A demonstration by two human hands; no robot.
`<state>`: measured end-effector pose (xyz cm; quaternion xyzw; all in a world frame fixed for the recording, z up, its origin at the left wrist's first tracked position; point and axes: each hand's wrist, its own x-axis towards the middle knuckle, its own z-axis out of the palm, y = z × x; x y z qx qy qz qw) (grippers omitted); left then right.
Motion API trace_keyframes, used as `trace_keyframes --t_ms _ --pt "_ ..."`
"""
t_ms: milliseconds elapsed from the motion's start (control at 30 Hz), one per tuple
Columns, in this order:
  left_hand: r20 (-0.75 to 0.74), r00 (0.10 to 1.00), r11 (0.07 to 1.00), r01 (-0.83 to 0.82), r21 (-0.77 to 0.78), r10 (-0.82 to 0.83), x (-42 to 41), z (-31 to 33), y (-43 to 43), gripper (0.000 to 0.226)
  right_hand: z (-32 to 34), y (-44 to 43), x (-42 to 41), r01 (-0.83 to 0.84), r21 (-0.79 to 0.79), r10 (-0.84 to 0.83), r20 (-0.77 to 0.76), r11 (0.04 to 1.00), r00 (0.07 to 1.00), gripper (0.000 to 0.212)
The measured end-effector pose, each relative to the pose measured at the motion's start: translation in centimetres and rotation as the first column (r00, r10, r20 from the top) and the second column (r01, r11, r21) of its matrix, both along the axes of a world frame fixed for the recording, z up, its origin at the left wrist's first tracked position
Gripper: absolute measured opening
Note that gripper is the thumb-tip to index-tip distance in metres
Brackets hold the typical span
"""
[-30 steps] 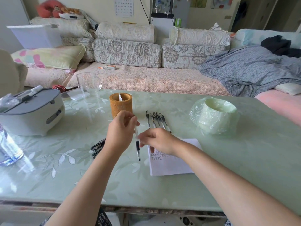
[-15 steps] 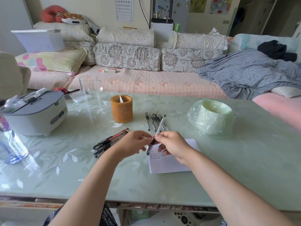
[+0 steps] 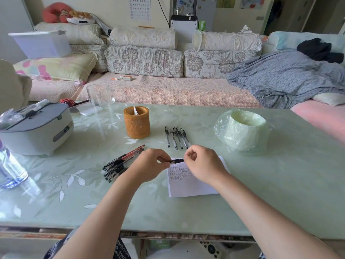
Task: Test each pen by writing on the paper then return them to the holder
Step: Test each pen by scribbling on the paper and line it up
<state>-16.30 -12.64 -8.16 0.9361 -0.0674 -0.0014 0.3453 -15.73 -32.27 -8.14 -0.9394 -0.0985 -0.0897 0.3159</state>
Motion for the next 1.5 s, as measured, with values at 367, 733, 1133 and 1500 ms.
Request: trace_keyframes --t_ms 367,733,1133,1500 --pt "0.239 0.968 0.993 0.091 -0.075 -0.071 0.1 0.0 -1.2 0.018 0.1 -0.7 0.6 -0.299 0.019 0.298 -0.184 0.954 0.937 0.014" --pt "0.105 0.990 0.981 0.106 -0.165 -0.090 0.3 -0.6 -2.0 0.004 0.1 -1.2 1.0 -0.289 -0.202 0.262 -0.151 0.936 0.953 0.022" --pt "0.041 0.997 0.979 0.073 -0.191 -0.067 1.0 -0.8 -1.6 0.007 0.4 -0.7 0.8 -0.263 -0.332 0.257 -0.063 0.906 0.964 0.025" --pt "0.111 0.994 0.987 -0.009 0.160 -0.008 1.8 -1.3 0.1 0.008 -1.3 -2.0 1.7 -0.289 0.017 0.283 -0.260 0.957 0.923 0.039"
